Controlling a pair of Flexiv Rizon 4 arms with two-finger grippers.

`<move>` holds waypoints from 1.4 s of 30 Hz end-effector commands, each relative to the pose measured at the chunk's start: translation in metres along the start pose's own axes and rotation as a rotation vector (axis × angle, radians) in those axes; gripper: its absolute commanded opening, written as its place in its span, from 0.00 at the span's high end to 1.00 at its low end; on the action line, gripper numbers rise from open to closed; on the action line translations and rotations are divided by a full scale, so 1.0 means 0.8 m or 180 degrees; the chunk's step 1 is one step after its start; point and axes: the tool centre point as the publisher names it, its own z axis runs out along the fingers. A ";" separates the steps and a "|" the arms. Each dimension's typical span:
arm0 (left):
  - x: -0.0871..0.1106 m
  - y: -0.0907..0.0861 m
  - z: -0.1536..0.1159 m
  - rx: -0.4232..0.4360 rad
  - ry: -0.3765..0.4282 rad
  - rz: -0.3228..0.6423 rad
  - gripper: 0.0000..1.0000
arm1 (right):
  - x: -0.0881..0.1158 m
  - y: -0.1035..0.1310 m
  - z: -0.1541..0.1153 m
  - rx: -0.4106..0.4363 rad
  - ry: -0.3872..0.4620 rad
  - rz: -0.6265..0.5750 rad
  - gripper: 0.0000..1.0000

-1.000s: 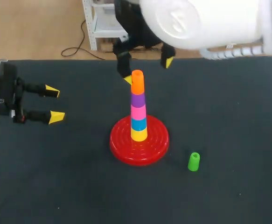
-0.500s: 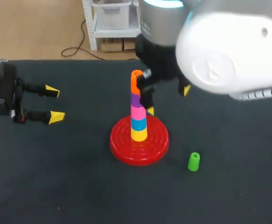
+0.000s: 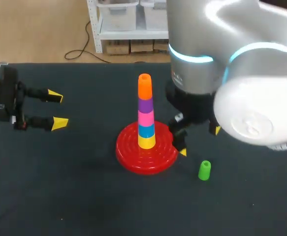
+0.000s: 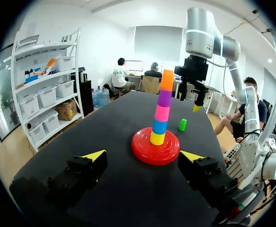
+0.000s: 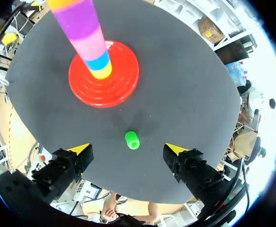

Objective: Pick up and stack the cylinders on the red base in this order: pink,purple,orange,green

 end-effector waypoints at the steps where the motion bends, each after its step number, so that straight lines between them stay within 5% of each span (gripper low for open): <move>1: 0.001 0.000 0.001 -0.0008 -0.0011 0.0005 0.00 | 0.013 -0.008 0.033 -0.0025 -0.0354 0.0000 0.00; 12: 0.001 0.000 0.001 -0.0008 -0.0011 0.0005 0.00 | 0.018 -0.015 0.084 -0.0072 -0.0362 -0.0039 0.00; 34: 0.001 0.000 0.001 -0.0008 -0.0011 0.0005 0.00 | 0.004 -0.009 0.097 -0.0145 -0.0382 0.0022 0.01; 36: 0.001 0.000 0.001 -0.0008 -0.0011 0.0005 0.00 | 0.005 -0.010 0.098 -0.0125 -0.0387 0.0022 0.05; 42: 0.001 0.000 0.001 -0.0008 -0.0011 0.0005 0.00 | 0.006 -0.010 0.106 -0.0056 -0.0401 0.0036 0.44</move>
